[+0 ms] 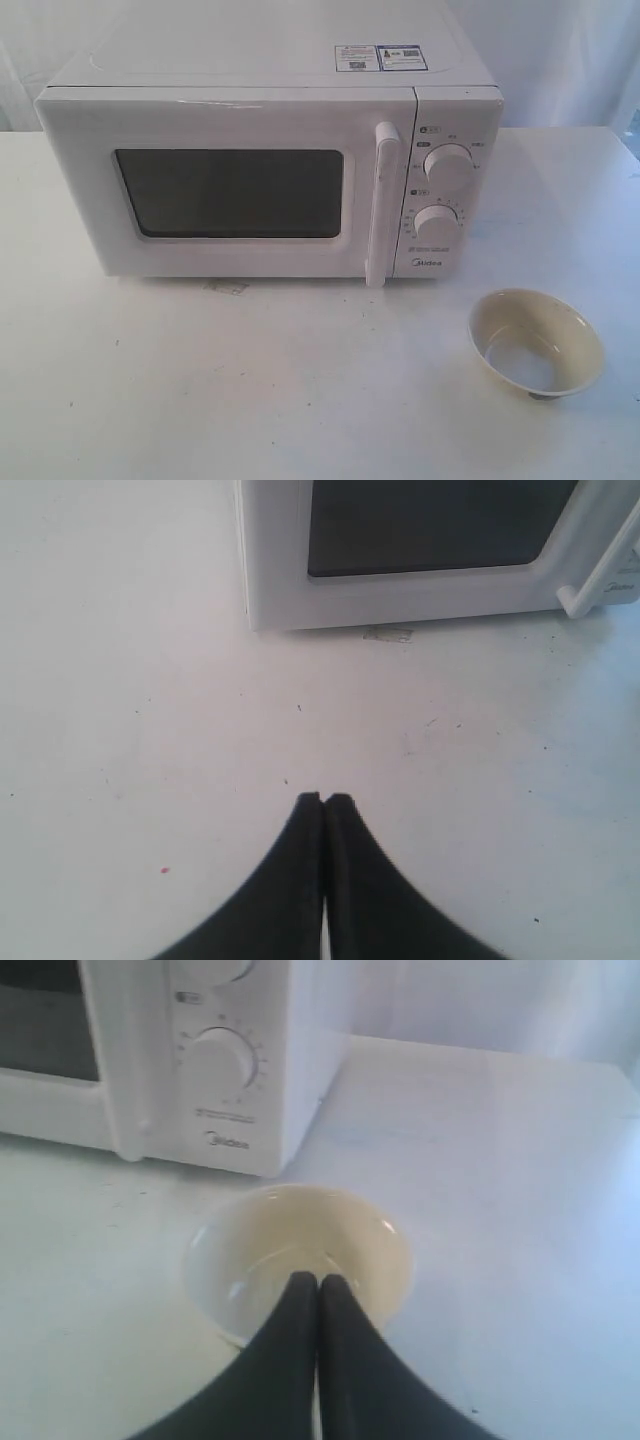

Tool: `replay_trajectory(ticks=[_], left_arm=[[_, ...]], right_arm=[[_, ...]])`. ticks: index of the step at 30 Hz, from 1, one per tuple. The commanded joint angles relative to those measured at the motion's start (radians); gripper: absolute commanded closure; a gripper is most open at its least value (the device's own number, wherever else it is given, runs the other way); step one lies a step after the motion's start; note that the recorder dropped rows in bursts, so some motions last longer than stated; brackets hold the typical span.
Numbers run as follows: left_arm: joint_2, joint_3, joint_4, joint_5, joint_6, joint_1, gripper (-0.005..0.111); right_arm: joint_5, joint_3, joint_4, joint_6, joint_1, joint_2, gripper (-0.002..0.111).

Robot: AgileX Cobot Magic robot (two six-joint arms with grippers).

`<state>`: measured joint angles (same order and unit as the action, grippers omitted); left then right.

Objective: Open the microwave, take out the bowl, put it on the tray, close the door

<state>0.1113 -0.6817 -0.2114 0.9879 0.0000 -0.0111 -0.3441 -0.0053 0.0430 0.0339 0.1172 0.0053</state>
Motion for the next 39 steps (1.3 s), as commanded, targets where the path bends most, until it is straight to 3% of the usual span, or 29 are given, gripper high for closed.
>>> replay_trajectory(ticks=[1,12,39], left_arm=[[-0.006,0.006,-0.008,-0.001,0.0,-0.002,0.107],[-0.006,0.006,-0.008,-0.001,0.0,-0.002,0.107],[-0.006,0.006,-0.008,-0.001,0.0,-0.002,0.107]], right_arm=[[-0.003,0.005,0.004,-0.005,-0.12,-0.005,0.108],[-0.003,0.005,0.004,-0.007,-0.218,-0.005,0.108],[-0.003,0.005,0.004,-0.005,-0.217,-0.005,0.108]])
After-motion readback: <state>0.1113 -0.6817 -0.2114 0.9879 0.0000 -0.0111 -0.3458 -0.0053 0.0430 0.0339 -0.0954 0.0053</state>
